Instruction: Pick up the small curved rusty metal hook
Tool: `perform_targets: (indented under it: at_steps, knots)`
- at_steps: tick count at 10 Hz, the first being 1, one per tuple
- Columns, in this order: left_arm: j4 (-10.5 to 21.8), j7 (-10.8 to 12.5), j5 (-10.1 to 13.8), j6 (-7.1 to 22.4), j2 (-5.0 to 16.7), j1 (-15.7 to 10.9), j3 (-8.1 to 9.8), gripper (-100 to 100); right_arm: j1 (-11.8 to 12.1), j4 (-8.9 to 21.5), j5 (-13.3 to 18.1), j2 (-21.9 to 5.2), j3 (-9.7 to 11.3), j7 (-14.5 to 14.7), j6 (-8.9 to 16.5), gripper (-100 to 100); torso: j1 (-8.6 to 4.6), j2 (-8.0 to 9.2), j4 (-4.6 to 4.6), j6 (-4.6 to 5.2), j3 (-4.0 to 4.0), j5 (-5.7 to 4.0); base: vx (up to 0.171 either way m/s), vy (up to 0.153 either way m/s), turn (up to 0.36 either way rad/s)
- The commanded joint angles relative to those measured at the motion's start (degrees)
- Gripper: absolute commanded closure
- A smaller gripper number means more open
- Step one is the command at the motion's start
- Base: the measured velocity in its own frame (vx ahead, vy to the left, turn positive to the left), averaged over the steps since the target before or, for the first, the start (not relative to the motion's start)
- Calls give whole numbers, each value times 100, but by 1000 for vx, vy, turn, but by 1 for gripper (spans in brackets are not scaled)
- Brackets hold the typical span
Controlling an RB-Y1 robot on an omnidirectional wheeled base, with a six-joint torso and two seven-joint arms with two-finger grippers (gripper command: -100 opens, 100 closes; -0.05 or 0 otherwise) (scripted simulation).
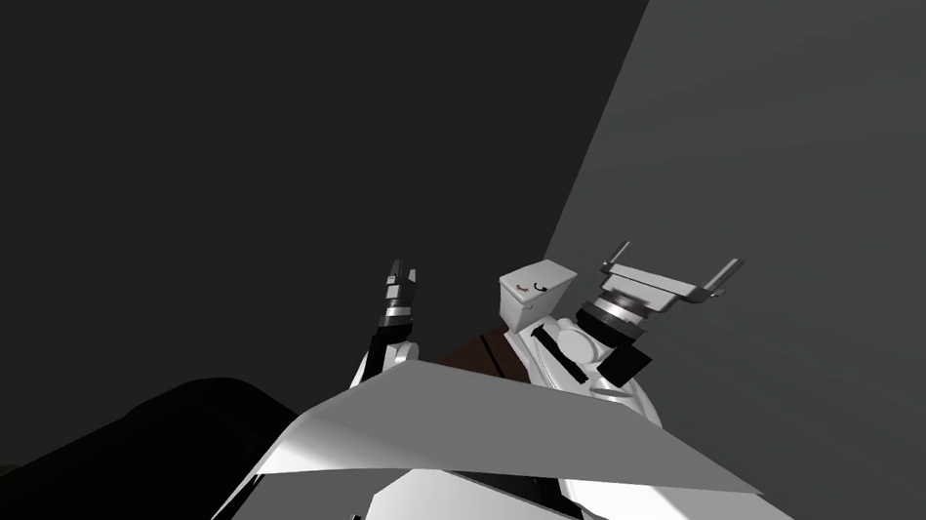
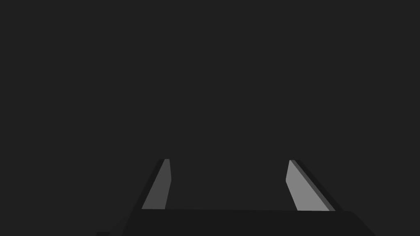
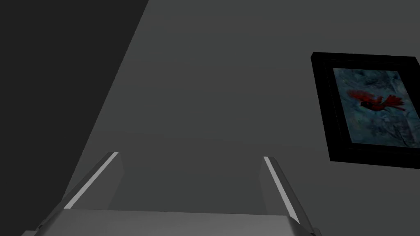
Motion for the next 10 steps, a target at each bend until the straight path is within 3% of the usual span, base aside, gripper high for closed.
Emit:
perform_targets:
  at_steps: [1,2,3,6,7,9,10]
  knots:
    - [0,0,0,0,0,0,0,0,-82,55,-286,-13,32,-54,-113,-100,0,0,0,0,0,0,-18,-27,22]
    - [0,0,0,0,0,0,0,0,-82,55,-455,-13,32,-54,-113,-100,-3,2,0,1,1,-1,-8,-16,0]
    - [0,0,0,0,0,0,0,0,-275,200,-625,-38,103,-162,-330,-100,0,1,0,2,1,-1,-12,-23,16]
    - [0,0,0,0,0,0,0,0,-275,200,-1051,-38,103,-162,-330,-100,1,0,0,2,0,-1,-6,-14,6]
    - [0,0,0,0,0,0,0,0,-466,346,-1267,-58,170,-275,-544,-100,5,-2,0,2,-1,1,-6,-10,16]
    - [0,0,0,0,0,0,0,0,-466,346,-1612,-58,170,-275,-544,-100,0,-2,0,1,-1,0,-5,-18,7]
    - [0,0,0,0,0,0,0,0,-655,491,-1788,-74,234,-391,-754,-100,0,-2,-1,2,-1,0,0,-24,6]
